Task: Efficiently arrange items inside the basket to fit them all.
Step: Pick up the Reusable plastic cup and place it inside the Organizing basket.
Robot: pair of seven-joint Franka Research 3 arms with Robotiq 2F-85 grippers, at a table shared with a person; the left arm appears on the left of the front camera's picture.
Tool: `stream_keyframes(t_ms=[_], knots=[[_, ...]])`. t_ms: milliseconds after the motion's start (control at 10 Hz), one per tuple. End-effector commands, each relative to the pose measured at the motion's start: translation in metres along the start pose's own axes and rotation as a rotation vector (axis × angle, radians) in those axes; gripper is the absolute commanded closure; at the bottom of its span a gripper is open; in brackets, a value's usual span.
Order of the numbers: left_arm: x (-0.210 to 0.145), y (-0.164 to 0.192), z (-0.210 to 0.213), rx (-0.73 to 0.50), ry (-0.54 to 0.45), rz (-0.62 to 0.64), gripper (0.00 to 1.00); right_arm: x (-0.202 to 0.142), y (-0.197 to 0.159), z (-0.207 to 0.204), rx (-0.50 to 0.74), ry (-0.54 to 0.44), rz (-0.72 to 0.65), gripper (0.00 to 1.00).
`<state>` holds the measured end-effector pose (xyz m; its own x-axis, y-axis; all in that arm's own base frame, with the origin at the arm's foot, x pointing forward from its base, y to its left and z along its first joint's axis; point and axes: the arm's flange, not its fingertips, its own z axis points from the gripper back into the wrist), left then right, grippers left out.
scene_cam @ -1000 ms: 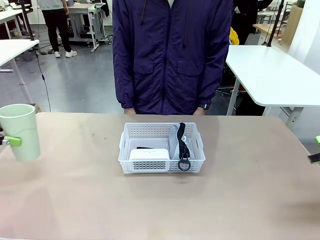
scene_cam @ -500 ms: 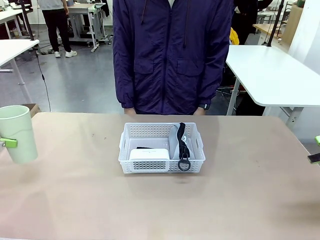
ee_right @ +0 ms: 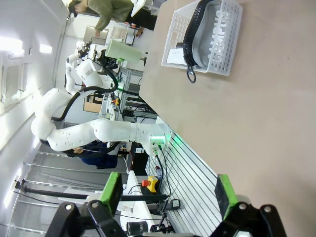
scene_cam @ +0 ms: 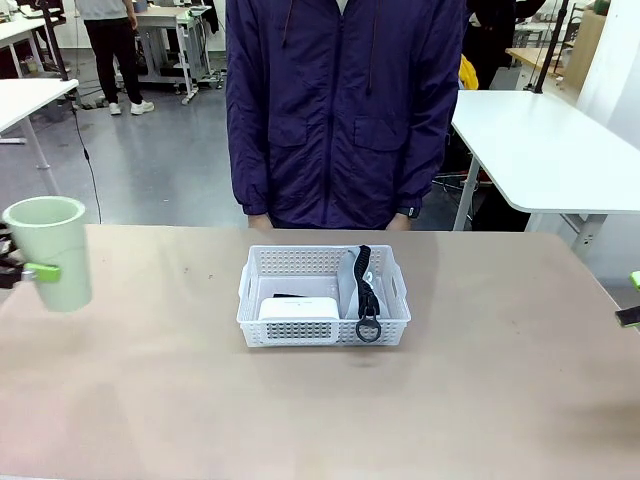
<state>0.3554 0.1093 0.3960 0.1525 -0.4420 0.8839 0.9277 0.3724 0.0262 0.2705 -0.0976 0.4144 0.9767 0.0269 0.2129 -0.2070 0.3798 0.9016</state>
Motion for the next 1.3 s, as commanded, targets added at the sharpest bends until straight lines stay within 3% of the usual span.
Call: stream_keyframes(t_ms=[0,100,400,500,600,800,900,1000,1200], knots=[[0.093,-0.052,-0.074,-0.014,0.197,-0.178,0.15,-0.002,0.000,0.002,-0.003,0.009,0.017,0.00],[0.121,-0.067,-0.116,-0.112,0.295,-0.259,0.15,-0.002,0.000,0.002,-0.003,0.009,0.017,0.00],[0.203,-0.077,-0.231,-0.220,0.505,-0.456,0.15,-0.002,0.000,0.002,-0.003,0.009,0.017,0.00],[0.214,-0.081,-0.268,-0.235,0.576,-0.495,0.15,-0.002,0.000,0.002,-0.003,0.009,0.017,0.00],[0.222,-0.080,-0.297,-0.156,0.645,-0.521,0.15,-0.002,0.000,0.002,-0.003,0.009,0.017,0.00],[0.246,-0.067,-0.323,-0.099,0.665,-0.497,0.15,-0.002,0.000,0.002,-0.003,0.009,0.017,0.00],[0.254,-0.063,-0.323,0.009,0.585,-0.416,0.15,-0.002,0.000,0.002,-0.003,0.009,0.017,0.00],[0.226,-0.076,-0.324,-0.152,0.642,-0.538,0.15,-0.002,0.000,0.002,-0.003,0.009,0.017,0.00],[0.226,-0.076,-0.324,-0.152,0.642,-0.538,0.15,-0.002,0.000,0.002,-0.003,0.009,0.017,0.00]])
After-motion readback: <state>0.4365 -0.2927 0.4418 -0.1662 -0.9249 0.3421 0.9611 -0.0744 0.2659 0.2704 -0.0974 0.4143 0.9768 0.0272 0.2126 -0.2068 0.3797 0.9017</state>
